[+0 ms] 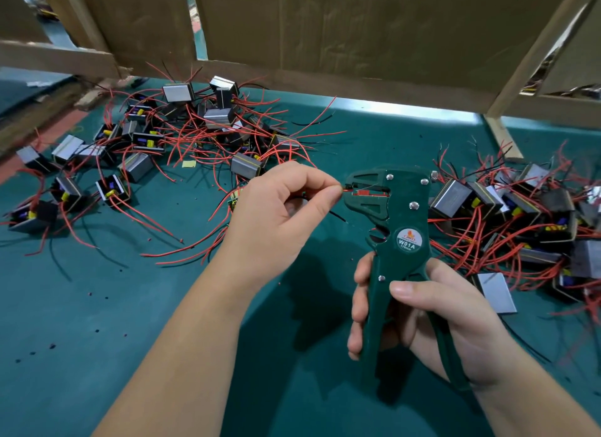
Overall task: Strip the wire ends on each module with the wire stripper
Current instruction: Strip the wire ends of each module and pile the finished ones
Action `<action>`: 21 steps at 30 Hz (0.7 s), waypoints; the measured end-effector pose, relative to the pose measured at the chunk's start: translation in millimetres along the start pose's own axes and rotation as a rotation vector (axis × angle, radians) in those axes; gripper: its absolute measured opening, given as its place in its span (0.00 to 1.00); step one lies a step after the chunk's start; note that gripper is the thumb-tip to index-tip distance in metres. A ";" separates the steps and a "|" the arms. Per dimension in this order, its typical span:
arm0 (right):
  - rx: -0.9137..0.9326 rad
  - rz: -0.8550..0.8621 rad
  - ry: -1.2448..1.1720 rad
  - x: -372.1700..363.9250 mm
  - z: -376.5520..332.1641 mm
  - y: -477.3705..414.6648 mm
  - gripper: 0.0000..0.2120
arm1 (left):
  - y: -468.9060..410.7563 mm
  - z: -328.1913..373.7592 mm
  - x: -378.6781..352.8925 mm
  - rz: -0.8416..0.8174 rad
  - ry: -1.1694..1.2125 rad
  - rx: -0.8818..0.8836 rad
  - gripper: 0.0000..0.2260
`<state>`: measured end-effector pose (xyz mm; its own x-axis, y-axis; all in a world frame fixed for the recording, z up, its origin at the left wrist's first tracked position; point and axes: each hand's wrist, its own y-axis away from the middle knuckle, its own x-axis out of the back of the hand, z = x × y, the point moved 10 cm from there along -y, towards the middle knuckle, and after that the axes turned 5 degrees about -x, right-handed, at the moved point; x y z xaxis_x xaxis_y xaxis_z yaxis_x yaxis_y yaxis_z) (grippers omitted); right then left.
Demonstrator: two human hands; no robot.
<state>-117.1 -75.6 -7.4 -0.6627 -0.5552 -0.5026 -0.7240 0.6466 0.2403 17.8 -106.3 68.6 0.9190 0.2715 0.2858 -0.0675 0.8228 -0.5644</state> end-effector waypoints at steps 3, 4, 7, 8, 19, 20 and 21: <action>-0.018 -0.025 -0.015 -1.5 1.1 0.2 0.22 | -0.6 0.6 0.7 -0.008 -0.035 -0.012 0.07; -0.022 -0.030 -0.015 -1.8 1.3 0.1 0.22 | -0.9 0.8 1.0 -0.010 -0.042 -0.014 0.07; -0.039 -0.029 -0.013 -1.5 1.9 0.2 0.21 | -1.5 -0.2 2.2 -0.013 -0.056 -0.011 0.07; -0.045 -0.024 -0.011 -1.1 2.5 0.2 0.20 | -1.5 -0.8 2.0 -0.014 -0.060 -0.009 0.07; -0.036 0.164 -0.079 6.1 6.1 -2.0 0.20 | 3.4 -26.7 -1.3 -0.057 0.043 0.165 0.11; -0.028 0.217 -0.083 10.0 5.7 -2.0 0.18 | 3.8 -29.5 -3.4 -0.083 0.023 0.176 0.11; -0.029 0.258 -0.082 12.9 5.6 -2.6 0.15 | 4.1 -31.8 -6.9 -0.112 -0.008 0.185 0.11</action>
<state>-122.7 -81.5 -19.2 -0.8088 -0.3291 -0.4873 -0.5394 0.7453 0.3919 23.6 -120.7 39.7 0.9218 0.1761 0.3454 -0.0356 0.9256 -0.3768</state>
